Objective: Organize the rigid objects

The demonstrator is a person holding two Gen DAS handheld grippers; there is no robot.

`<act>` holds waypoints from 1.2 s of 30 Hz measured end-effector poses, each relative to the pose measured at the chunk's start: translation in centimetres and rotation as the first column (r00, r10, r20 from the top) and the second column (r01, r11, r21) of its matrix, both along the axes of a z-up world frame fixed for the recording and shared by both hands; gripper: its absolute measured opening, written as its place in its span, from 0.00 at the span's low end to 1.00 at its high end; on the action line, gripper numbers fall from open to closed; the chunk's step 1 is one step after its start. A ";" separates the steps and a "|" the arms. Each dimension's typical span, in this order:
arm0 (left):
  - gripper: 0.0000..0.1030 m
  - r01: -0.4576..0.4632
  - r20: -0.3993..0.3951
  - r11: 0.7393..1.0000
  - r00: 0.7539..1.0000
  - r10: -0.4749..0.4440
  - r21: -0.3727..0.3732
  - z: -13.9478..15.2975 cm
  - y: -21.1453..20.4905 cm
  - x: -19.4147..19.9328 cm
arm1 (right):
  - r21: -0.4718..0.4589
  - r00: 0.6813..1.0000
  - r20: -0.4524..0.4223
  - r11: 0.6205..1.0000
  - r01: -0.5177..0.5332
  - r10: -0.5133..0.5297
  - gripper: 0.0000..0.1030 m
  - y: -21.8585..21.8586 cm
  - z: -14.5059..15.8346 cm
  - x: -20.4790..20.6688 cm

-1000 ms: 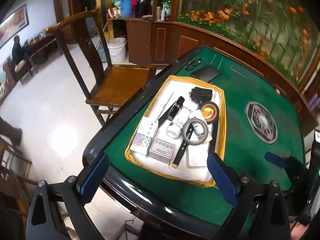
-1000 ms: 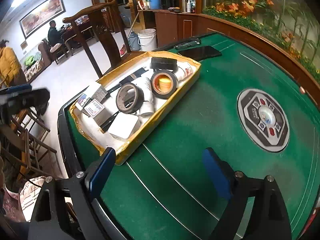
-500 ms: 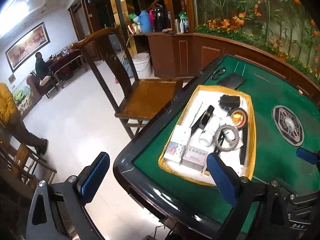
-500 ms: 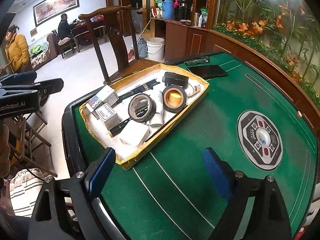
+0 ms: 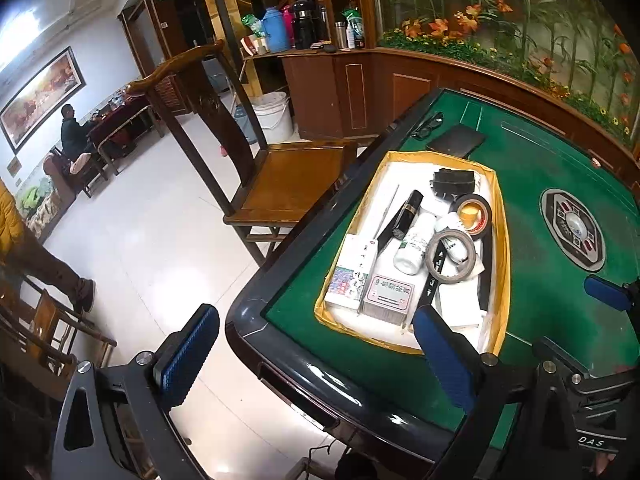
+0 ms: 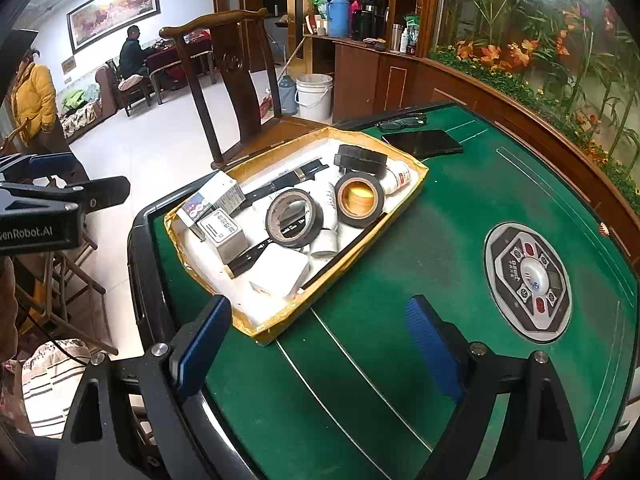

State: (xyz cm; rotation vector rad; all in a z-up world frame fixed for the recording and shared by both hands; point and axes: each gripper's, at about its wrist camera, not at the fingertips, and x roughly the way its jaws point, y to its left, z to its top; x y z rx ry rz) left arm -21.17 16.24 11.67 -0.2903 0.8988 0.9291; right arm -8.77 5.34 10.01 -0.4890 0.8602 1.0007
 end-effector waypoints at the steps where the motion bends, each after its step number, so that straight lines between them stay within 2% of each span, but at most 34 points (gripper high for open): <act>1: 0.96 0.002 0.000 1.000 1.000 -0.002 0.002 0.0 0.0 0.0 | 0.001 1.000 0.000 1.000 0.000 0.000 0.86 0.1 0.0 0.0; 4: 0.96 0.000 -0.027 1.000 1.000 0.001 0.016 -0.3 0.0 0.0 | 0.008 1.000 -0.004 1.000 0.001 -0.001 0.86 0.2 0.0 0.0; 9: 0.96 -0.005 -0.102 0.992 0.995 0.018 0.127 -0.4 -1.0 0.6 | 0.006 1.000 -0.008 1.000 0.004 -0.004 0.86 0.2 0.0 0.0; 12: 0.96 0.011 -0.127 0.988 0.992 0.009 0.154 -0.6 -1.5 1.0 | 0.006 1.000 -0.014 1.000 0.004 -0.004 0.86 0.2 -0.2 0.1; 18: 0.96 0.041 -0.138 0.992 0.990 -0.024 0.117 -1.2 -1.9 1.5 | 0.004 1.000 -0.017 1.000 0.004 -0.003 0.86 0.2 -0.3 0.1; 36: 0.97 0.055 -0.158 0.995 0.987 -0.042 0.078 -2.4 -1.9 1.9 | -0.004 0.999 -0.040 1.000 0.002 -0.002 0.86 0.3 -1.1 0.5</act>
